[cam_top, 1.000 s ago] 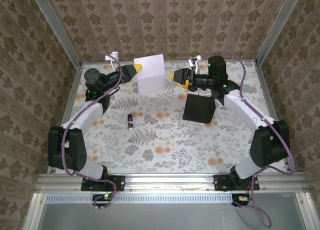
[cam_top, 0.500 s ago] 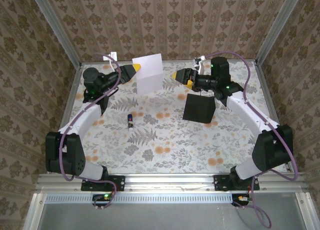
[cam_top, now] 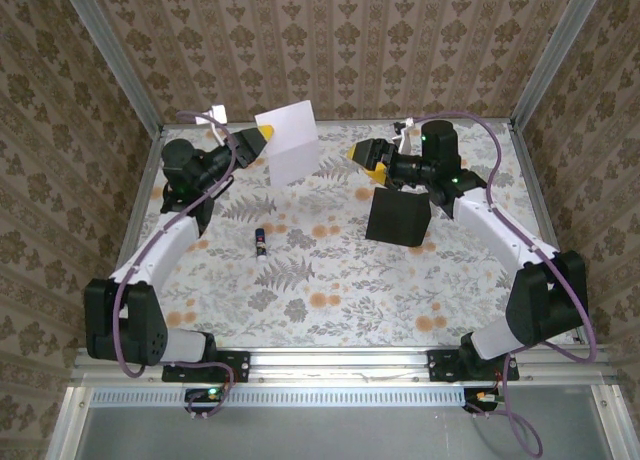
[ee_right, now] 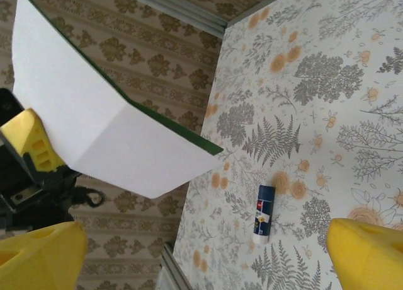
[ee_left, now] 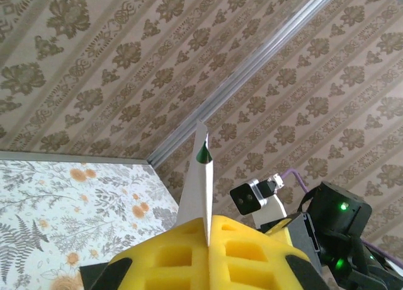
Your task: Place the letter into the envelope and seal it
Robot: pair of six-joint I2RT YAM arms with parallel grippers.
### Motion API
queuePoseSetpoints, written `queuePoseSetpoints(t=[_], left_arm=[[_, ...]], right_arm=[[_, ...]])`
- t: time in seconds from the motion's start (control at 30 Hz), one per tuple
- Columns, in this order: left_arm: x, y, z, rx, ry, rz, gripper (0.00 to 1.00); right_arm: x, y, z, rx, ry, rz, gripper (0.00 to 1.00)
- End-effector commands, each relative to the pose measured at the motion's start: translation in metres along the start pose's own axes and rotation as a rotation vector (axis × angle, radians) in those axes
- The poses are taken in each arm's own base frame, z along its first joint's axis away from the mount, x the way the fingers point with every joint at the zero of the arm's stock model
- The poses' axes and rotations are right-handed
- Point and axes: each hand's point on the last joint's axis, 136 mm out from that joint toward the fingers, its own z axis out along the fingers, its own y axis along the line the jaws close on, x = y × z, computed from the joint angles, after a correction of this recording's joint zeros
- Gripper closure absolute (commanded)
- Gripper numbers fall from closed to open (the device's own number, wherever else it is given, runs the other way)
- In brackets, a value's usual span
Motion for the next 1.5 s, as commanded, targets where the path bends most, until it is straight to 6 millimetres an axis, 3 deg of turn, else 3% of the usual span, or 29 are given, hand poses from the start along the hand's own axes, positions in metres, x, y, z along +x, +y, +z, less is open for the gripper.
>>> queuePoseSetpoints(t=[0.0, 0.17, 0.27, 0.5, 1.0, 1.23, 1.47], left_arm=[[-0.006, 0.000, -0.005, -0.052, -0.039, 0.060, 1.00], [-0.006, -0.004, -0.004, -0.091, -0.042, 0.100, 1.00], [-0.012, 0.005, -0.006, -0.149, -0.119, 0.049, 1.00], [-0.024, 0.005, -0.013, -0.216, -0.329, -0.079, 1.00], [-0.004, 0.006, -0.018, -0.229, -0.479, -0.344, 1.00], [-0.012, 0.001, -0.019, -0.201, -0.514, -0.373, 1.00], [0.000, -0.007, -0.007, -0.167, -0.492, -0.413, 1.00]], right_arm=[[-0.005, 0.009, 0.001, -0.022, -0.065, 0.063, 0.01], [-0.001, 0.008, 0.006, -0.006, -0.070, 0.095, 0.01], [0.001, 0.006, 0.011, -0.032, -0.094, 0.118, 0.01], [0.015, 0.009, 0.031, -0.153, -0.148, 0.156, 0.00], [0.021, 0.041, 0.070, -0.417, -0.215, 0.200, 0.00], [0.030, 0.037, 0.091, -0.419, -0.198, 0.219, 0.00], [0.026, 0.048, 0.101, -0.496, -0.199, 0.240, 0.00]])
